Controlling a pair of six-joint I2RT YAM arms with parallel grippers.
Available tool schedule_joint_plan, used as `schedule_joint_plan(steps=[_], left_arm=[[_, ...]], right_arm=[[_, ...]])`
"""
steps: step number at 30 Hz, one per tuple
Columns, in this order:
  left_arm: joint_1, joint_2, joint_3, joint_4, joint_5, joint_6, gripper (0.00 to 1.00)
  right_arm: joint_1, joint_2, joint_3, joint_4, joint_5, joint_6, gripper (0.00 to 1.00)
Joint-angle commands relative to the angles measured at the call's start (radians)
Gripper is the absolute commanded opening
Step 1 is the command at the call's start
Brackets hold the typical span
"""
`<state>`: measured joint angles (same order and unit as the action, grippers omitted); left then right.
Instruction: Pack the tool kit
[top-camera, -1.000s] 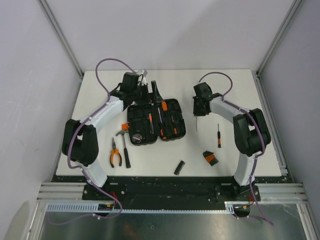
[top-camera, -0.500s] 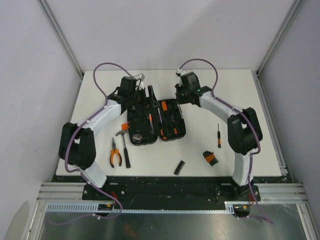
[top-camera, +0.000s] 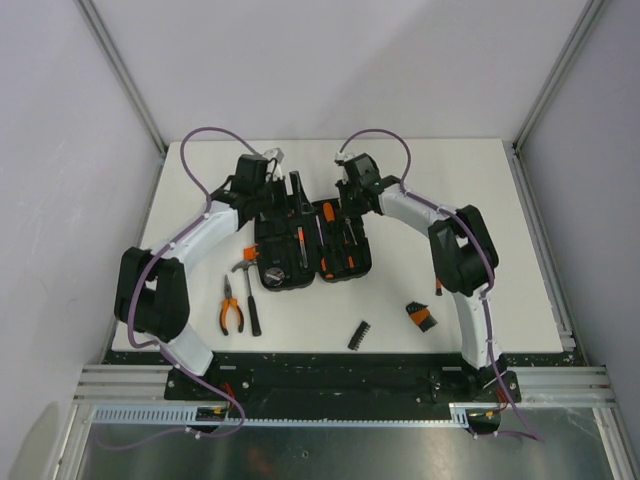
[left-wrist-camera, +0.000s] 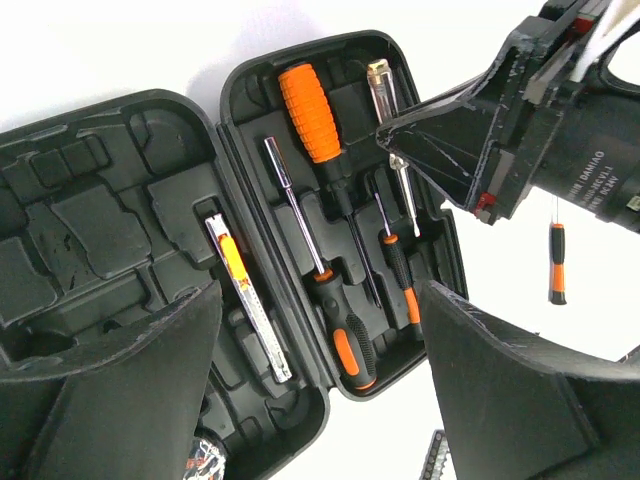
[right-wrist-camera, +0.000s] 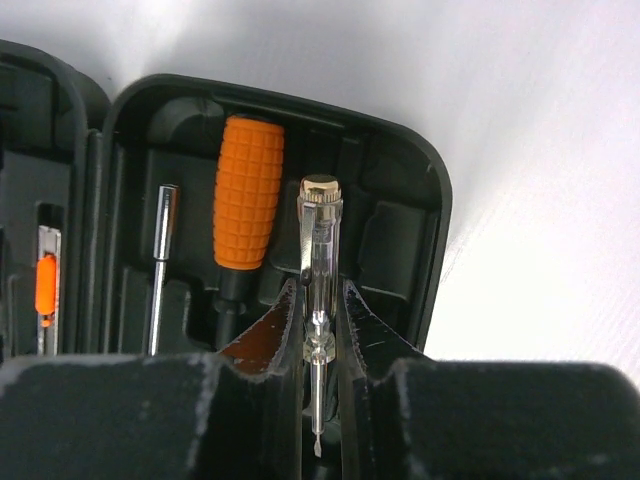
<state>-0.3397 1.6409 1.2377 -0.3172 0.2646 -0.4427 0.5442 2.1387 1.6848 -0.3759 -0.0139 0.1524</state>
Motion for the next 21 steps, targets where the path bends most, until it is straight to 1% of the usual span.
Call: schedule_joint_plan(steps=[1, 6, 10, 13, 19, 21], left_arm=[[0.009, -0.047, -0.004, 0.017, -0.007, 0.024, 0.84], [0.012, -0.040, 0.000, 0.017, -0.001, 0.024, 0.84], [0.014, -0.038, -0.001, 0.017, 0.003, 0.024, 0.84], [0.015, -0.036, -0.003, 0.015, 0.005, 0.025, 0.84], [0.017, -0.036, -0.004, 0.016, 0.007, 0.023, 0.84], [0.018, -0.038, -0.006, 0.016, 0.007, 0.022, 0.84]], right_arm=[[0.004, 0.028, 0.057, -0.011, 0.035, -0.009, 0.00], [0.010, 0.062, 0.073, -0.019, 0.055, -0.005, 0.00], [0.016, 0.078, 0.088, -0.020, 0.102, 0.022, 0.03], [0.018, 0.083, 0.102, -0.023, 0.116, 0.054, 0.07], [0.027, 0.112, 0.154, -0.083, 0.167, 0.119, 0.14], [0.023, 0.113, 0.160, -0.098, 0.173, 0.145, 0.19]])
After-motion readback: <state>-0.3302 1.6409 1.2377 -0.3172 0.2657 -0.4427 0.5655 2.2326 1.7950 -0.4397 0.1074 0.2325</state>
